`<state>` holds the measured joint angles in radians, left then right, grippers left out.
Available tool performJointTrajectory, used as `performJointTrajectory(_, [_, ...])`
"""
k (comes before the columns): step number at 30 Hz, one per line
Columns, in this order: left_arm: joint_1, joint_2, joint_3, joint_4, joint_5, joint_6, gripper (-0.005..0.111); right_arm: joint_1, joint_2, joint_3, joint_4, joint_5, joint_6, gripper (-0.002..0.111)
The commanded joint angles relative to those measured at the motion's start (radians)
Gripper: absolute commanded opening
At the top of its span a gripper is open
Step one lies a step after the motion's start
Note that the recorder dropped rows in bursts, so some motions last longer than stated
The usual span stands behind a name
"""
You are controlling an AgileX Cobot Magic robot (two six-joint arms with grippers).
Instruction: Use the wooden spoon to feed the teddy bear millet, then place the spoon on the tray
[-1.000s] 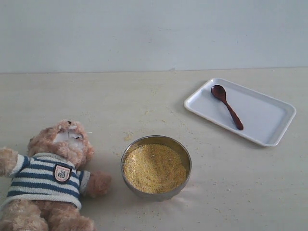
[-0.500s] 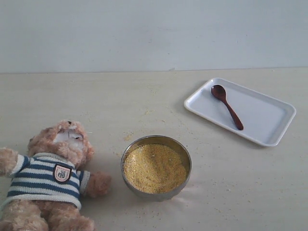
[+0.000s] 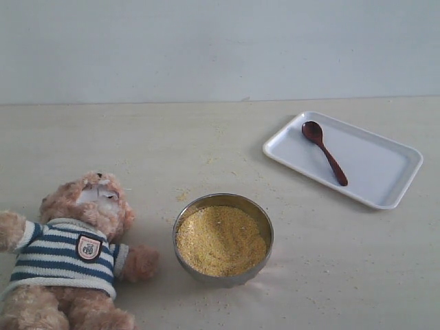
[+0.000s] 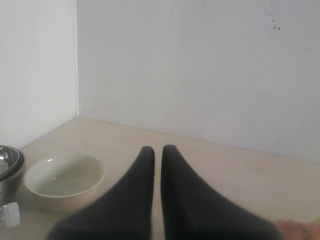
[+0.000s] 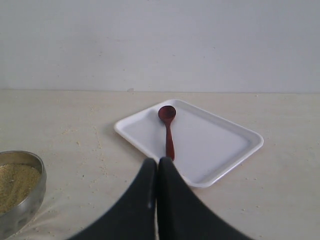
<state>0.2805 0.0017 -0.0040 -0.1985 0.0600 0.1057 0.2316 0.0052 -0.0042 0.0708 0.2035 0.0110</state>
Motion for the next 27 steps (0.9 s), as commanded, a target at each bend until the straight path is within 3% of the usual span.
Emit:
performJointTrajectory(1, [0.000,-0.002,0.004,0.004,-0.008,-0.008,0.005,-0.003,-0.005,0.004,0.002,0.003,-0.001,0.000])
performJointTrajectory(4, [0.000,-0.002,0.004,0.004,0.025,-0.008,0.005,-0.003,-0.005,0.004,0.002,0.003,0.001,0.000])
performJointTrajectory(10, [0.000,-0.002,0.004,0.004,0.249,-0.008,0.005,-0.003,-0.005,0.004,0.002,0.003,0.001,0.000])
performJointTrajectory(15, [0.000,-0.002,0.004,0.004,0.256,-0.005,0.005,-0.003,-0.005,0.004,0.002,0.003,0.001,0.000])
performJointTrajectory(18, [0.000,-0.002,0.004,0.004,0.290,0.132,0.005,-0.003,-0.005,0.004,0.002,0.003,0.001,0.000])
performJointTrajectory(24, [0.010,-0.002,0.004,0.005,0.300,0.176,0.005,-0.003,-0.005,0.004,0.002,0.003,0.001,0.000])
performJointTrajectory(27, [-0.068,-0.002,0.004,0.005,0.294,0.176,0.005,-0.003,-0.005,0.004,0.002,0.003,0.003,0.000])
